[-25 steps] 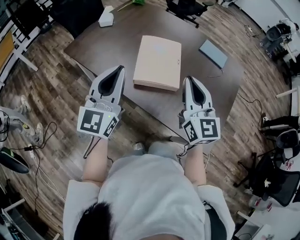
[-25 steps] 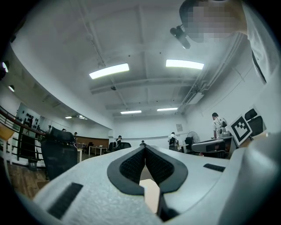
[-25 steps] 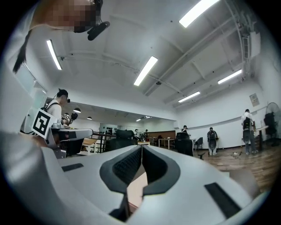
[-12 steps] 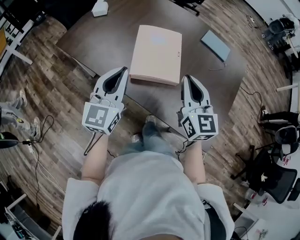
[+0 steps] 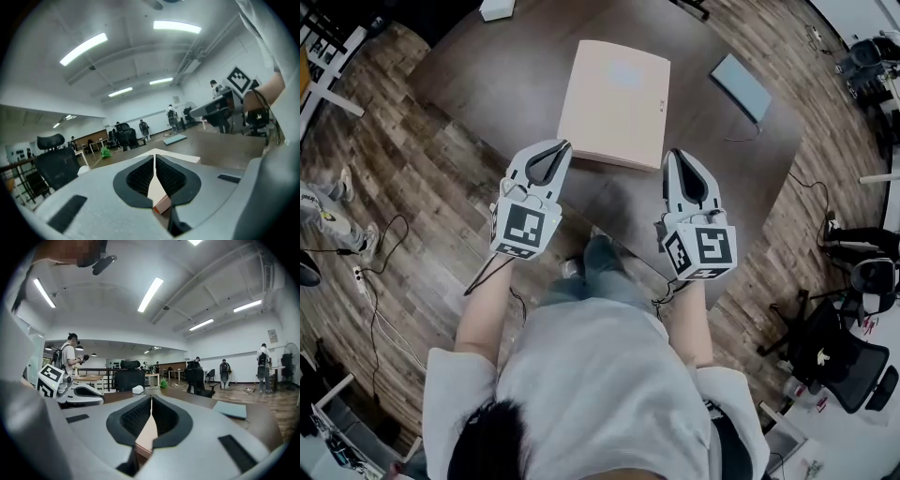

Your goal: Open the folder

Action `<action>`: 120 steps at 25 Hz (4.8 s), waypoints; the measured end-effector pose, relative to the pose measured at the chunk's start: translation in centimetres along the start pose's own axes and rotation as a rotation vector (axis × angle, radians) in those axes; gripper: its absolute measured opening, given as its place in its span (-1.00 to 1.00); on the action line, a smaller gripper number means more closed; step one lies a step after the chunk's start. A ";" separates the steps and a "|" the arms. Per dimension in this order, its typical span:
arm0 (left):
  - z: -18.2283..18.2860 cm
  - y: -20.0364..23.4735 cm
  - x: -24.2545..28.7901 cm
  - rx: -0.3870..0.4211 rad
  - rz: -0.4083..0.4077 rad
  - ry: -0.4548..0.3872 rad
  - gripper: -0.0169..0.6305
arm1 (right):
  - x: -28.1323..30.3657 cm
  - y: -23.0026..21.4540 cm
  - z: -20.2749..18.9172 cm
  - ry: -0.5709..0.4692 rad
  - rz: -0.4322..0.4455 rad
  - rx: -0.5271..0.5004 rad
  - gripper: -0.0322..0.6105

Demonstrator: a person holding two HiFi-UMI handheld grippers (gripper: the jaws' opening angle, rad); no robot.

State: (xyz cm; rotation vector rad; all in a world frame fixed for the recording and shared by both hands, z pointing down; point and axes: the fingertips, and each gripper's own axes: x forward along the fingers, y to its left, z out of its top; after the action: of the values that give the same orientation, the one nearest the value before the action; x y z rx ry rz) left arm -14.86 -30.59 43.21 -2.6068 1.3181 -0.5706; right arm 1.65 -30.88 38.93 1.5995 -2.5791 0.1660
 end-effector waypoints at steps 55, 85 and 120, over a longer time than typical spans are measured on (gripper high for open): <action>-9.6 -7.3 10.8 0.753 -0.129 0.464 -0.83 | -0.4 -4.8 -3.8 0.078 -0.055 0.043 -0.86; -9.3 -7.0 10.8 0.384 -0.187 0.404 -0.83 | 5.1 -6.7 -17.7 0.355 0.007 0.130 -0.86; -11.2 7.2 1.1 -0.806 0.420 0.129 -0.91 | 5.1 -6.5 -17.7 0.392 -0.004 0.078 -0.86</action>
State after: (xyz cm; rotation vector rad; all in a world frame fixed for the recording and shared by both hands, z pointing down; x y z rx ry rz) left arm -24.15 -35.54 51.50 -2.6962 2.4654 -0.1407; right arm 5.76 -35.72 57.42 1.4247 -2.2912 0.5289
